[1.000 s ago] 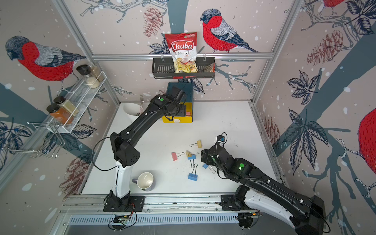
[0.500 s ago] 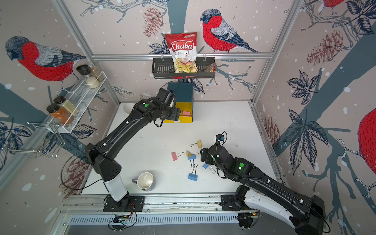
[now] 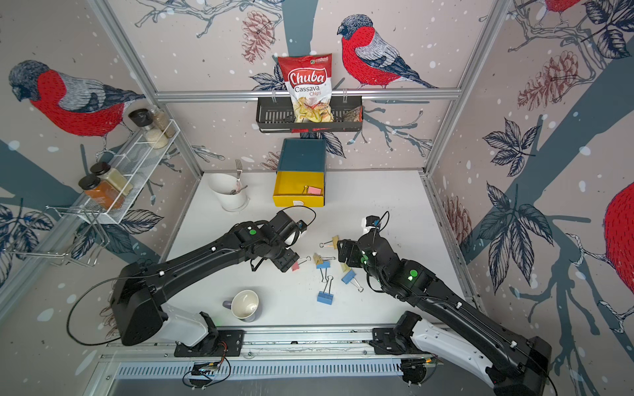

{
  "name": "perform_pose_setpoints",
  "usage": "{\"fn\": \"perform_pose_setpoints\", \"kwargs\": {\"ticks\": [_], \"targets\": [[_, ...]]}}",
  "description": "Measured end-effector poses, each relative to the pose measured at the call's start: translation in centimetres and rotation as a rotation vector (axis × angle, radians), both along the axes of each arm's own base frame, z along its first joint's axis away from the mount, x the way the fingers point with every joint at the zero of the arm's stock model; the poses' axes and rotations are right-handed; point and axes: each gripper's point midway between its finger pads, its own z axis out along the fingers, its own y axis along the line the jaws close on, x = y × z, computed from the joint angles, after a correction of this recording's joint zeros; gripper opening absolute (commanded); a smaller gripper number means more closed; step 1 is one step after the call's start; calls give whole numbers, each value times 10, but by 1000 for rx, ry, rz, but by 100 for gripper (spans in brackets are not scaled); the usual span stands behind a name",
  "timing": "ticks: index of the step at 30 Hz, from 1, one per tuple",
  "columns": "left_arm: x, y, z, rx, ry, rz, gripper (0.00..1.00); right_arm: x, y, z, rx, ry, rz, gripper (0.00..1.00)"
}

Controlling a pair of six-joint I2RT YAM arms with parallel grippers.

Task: Put the binder clips in the drawer according to color
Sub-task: Pick up the binder clip at the center of the board.

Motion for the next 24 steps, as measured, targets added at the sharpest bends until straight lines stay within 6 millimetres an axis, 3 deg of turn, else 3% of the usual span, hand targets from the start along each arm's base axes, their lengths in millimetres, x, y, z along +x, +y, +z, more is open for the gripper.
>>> {"fn": "perform_pose_setpoints", "kwargs": {"ticks": [5,7,12,18,24], "targets": [[-4,2,-31,92,36,-108,87,0,1,1,1,1,2,88],[-2,0,-33,99,26,-143,94,0,0,1,3,0,2,88],[8,-11,-44,90,26,-214,97,0,0,2,5,-2,2,88],[15,-12,-70,106,92,-257,97,-1,-1,5,15,-9,1,88],[22,-18,-76,80,125,-274,95,-2,-2,2,14,-5,-1,88]]}}
